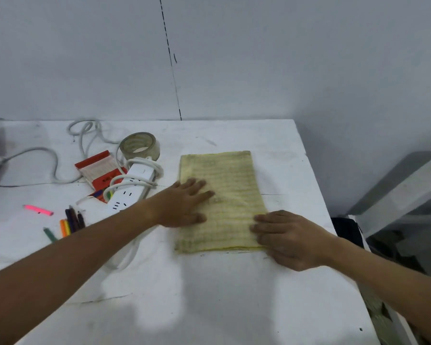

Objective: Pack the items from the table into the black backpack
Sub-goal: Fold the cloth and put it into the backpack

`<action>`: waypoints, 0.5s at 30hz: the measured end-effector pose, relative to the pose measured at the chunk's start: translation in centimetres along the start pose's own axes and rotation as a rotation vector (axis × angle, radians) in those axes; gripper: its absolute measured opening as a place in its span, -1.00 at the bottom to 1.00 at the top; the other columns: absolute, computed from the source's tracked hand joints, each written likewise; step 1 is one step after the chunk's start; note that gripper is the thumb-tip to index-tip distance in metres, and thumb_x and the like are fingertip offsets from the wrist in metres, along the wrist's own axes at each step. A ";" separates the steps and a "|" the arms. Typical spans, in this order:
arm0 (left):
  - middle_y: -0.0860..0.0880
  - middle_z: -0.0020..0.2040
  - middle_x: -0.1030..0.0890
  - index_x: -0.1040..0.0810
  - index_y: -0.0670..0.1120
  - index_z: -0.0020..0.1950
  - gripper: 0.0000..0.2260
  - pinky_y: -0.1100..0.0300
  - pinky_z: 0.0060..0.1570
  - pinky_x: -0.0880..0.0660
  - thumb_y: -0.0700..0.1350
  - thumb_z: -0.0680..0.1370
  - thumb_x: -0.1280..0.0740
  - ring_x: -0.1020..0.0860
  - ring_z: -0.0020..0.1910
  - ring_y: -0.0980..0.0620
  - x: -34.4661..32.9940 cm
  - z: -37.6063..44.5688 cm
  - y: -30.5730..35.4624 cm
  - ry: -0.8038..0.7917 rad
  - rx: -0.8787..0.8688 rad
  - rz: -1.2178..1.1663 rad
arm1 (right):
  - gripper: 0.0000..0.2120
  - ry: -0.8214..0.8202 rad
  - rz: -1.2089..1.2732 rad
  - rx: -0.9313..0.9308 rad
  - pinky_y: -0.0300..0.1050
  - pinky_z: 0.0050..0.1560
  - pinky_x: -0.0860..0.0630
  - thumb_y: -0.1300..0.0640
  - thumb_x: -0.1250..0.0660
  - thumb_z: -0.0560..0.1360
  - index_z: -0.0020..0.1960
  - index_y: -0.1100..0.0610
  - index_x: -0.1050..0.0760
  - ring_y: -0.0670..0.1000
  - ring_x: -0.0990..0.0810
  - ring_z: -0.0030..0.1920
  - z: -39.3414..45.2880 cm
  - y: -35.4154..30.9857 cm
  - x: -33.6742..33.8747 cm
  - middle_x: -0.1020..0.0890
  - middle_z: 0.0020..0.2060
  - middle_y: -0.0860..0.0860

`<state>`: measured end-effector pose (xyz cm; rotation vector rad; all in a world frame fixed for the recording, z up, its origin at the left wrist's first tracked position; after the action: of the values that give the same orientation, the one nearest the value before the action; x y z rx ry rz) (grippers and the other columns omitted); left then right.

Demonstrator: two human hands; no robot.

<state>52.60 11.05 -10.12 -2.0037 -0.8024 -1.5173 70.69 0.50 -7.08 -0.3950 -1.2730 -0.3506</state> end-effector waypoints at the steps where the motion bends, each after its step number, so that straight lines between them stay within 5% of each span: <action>1: -0.23 0.51 -0.23 -0.18 -0.02 0.53 -0.17 -0.12 0.39 -0.28 0.44 0.46 0.29 -0.24 0.47 -0.24 0.7 -1.1 0.6 0.098 -0.017 -0.001 | -0.78 0.016 -0.009 0.009 0.03 0.04 -0.54 0.08 -0.31 0.40 -0.03 0.16 -0.59 0.16 -0.57 0.20 0.2 -0.1 0.3 -0.63 0.12 0.07; 4: -0.16 0.12 -0.59 -0.56 -0.12 0.17 -0.55 0.03 0.00 -0.56 0.22 0.54 -0.22 -0.56 0.10 -0.14 4.0 -5.6 3.1 0.475 -0.191 -0.193 | -0.78 0.035 -0.028 -0.003 0.03 -0.15 -0.51 0.13 -0.34 0.31 -0.07 0.17 -0.58 0.19 -0.57 -0.02 0.6 -0.5 0.5 -0.61 -0.06 0.09; 7: -0.03 -0.06 -0.58 -0.61 -0.10 -0.05 -0.69 0.10 -0.21 -0.53 0.12 0.41 -0.44 -0.54 -0.08 -0.02 3.8 -8.5 5.4 0.410 -0.272 -0.338 | -0.74 0.019 -0.070 -0.032 -0.03 -0.27 -0.44 0.18 -0.26 0.25 -0.09 0.14 -0.57 0.14 -0.51 -0.20 0.8 -0.7 0.0 -0.55 -0.19 0.05; 15: -0.02 -0.21 -0.54 -0.57 -0.11 -0.18 -0.86 0.12 -0.40 -0.49 -0.20 0.34 -0.24 -0.50 -0.20 -0.02 1.5 -9.4 6.3 0.381 -0.203 -0.263 | -0.76 0.003 -0.081 0.008 -0.16 -0.36 -0.44 0.25 -0.27 0.28 -0.07 0.11 -0.54 0.05 -0.48 -0.32 1.9 -1.8 -0.1 -0.55 -0.30 0.00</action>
<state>51.05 0.31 -6.52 -1.7066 -0.7986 -2.1252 68.22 -0.16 -6.56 -0.3365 -1.2893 -0.4146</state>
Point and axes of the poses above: each hand's wrist, its own z-axis towards the middle knuckle, its own x-axis out of the back of the hand, y = z × x, the point moved 9 cm from there along z, towards the middle knuckle
